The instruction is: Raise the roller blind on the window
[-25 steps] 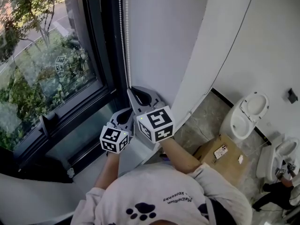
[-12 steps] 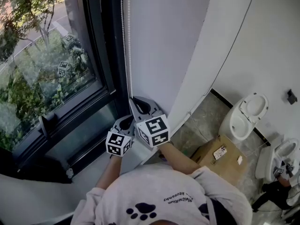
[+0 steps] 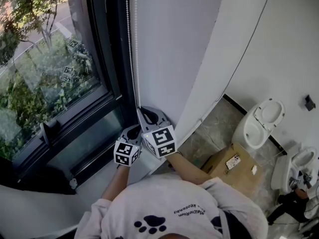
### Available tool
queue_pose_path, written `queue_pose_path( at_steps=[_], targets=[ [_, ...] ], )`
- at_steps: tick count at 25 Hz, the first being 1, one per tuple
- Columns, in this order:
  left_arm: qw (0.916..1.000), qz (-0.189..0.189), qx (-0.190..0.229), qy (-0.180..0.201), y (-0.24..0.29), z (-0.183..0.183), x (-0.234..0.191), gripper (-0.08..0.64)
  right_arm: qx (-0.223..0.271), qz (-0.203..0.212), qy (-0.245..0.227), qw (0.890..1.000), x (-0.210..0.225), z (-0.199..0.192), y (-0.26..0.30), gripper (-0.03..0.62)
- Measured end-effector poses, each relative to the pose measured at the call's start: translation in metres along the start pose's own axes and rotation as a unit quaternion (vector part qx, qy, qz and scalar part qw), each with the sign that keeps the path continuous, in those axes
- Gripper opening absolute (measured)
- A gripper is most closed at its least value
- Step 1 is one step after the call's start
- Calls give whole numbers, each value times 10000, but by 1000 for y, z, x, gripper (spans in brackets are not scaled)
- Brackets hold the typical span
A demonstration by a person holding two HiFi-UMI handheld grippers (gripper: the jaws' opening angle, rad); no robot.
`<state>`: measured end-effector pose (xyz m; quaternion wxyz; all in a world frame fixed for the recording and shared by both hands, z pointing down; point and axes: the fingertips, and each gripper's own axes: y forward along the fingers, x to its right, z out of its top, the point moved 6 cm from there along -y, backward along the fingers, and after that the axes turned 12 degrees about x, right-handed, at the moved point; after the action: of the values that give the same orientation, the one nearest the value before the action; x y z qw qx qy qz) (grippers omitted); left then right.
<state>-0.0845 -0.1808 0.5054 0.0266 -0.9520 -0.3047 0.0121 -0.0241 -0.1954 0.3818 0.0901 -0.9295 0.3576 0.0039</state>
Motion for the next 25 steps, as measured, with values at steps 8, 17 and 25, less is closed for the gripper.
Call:
queue_pose_path(
  at_steps=[8, 17, 25],
  targets=[
    [9998, -167, -124, -78, -10, 15, 3, 11, 20, 25, 24, 10000, 0, 2, 0, 11],
    [9978, -139, -6, -646, -28, 68, -16, 127, 32, 59, 42, 10000, 0, 1, 0, 11],
    [9960, -171, 838, -255, -33, 171, -27, 114, 44, 62, 82, 9999, 0, 1, 0, 11]
  ],
)
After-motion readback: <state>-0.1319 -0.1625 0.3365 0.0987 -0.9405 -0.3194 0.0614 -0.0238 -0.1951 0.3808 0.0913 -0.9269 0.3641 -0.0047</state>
